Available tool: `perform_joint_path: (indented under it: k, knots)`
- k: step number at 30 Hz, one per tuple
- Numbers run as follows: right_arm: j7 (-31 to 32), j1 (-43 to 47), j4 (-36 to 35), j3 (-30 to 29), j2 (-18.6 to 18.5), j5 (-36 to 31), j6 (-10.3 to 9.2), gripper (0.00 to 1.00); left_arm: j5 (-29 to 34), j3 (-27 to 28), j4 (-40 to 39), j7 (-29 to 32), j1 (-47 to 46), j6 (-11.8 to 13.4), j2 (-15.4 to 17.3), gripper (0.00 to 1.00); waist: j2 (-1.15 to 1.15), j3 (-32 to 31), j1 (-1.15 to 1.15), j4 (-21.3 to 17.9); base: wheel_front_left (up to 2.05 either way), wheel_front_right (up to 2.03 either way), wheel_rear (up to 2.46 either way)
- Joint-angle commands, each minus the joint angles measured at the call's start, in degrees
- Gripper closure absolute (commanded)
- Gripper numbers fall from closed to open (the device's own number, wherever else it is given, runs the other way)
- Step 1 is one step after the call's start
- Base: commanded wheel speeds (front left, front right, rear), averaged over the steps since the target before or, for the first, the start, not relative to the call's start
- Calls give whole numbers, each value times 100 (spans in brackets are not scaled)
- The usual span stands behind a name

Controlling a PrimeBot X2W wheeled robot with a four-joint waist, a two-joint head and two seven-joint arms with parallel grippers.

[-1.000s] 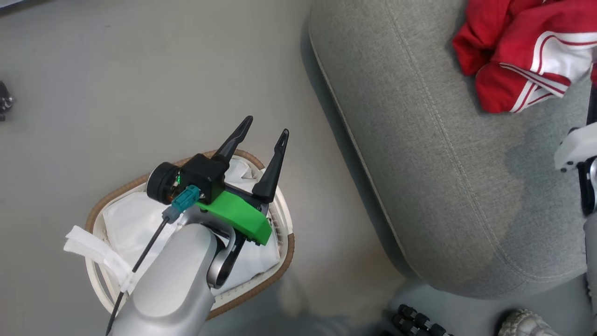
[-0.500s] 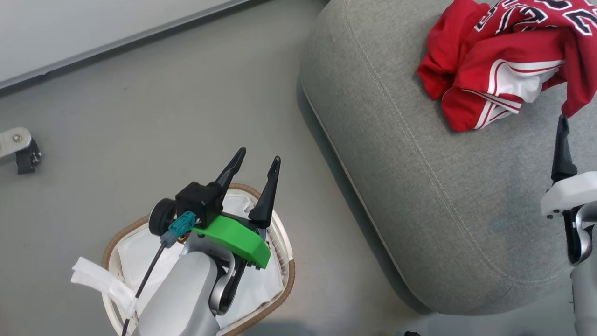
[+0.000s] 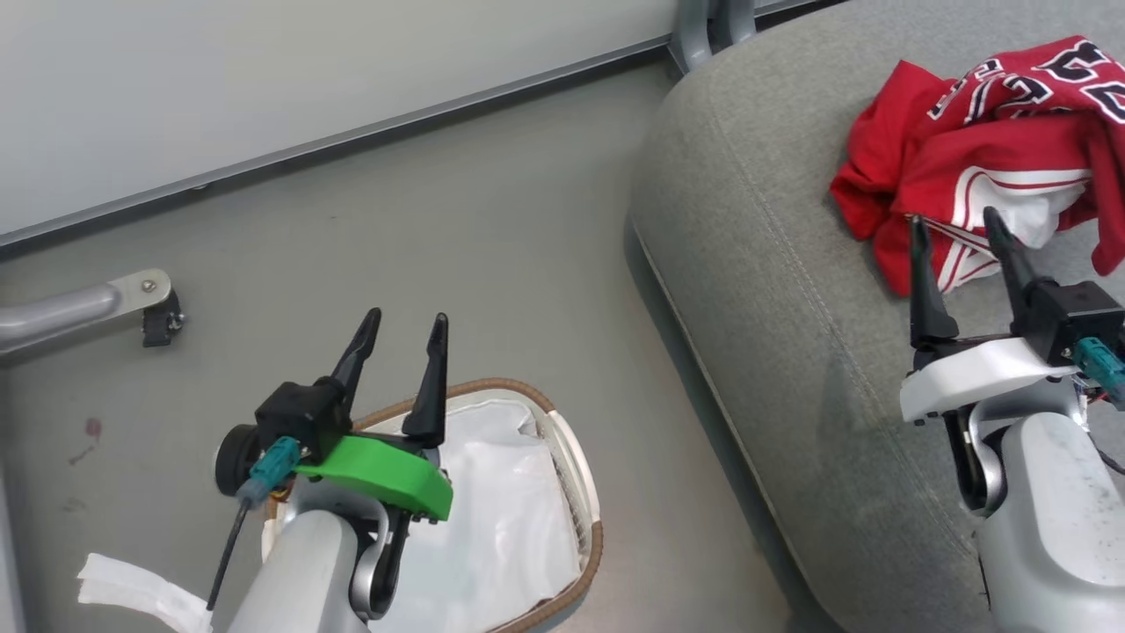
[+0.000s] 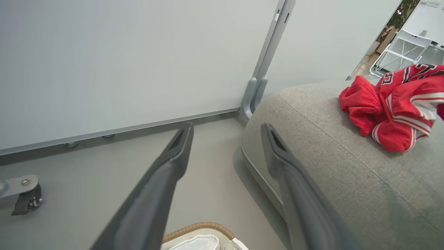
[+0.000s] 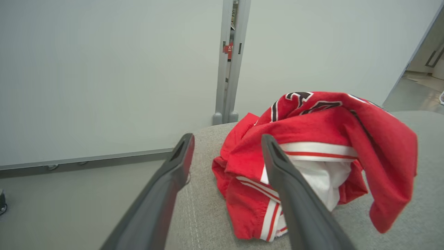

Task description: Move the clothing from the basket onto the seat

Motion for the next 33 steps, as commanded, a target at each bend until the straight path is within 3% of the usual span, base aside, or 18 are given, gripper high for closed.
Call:
perform_joint_path:
  k: [1,11,20,33]
  knots:
    - [-1,72,-26,67,28,36,-8,0,110,126,-24,5,131,4,4,0,0,-161,0,323,0,0,0]
    - [-1,167,148,365,236,186,-7,0,414,875,-62,5,464,336,-15,0,0,-339,0,989,0,0,0]
    - [-1,505,378,480,254,354,-8,0,460,1323,-126,4,938,448,-14,0,0,-597,0,1359,0,0,0]
    - [-1,1029,592,558,257,406,-7,0,118,1584,-87,4,1534,193,-13,0,0,-956,0,1433,0,0,0]
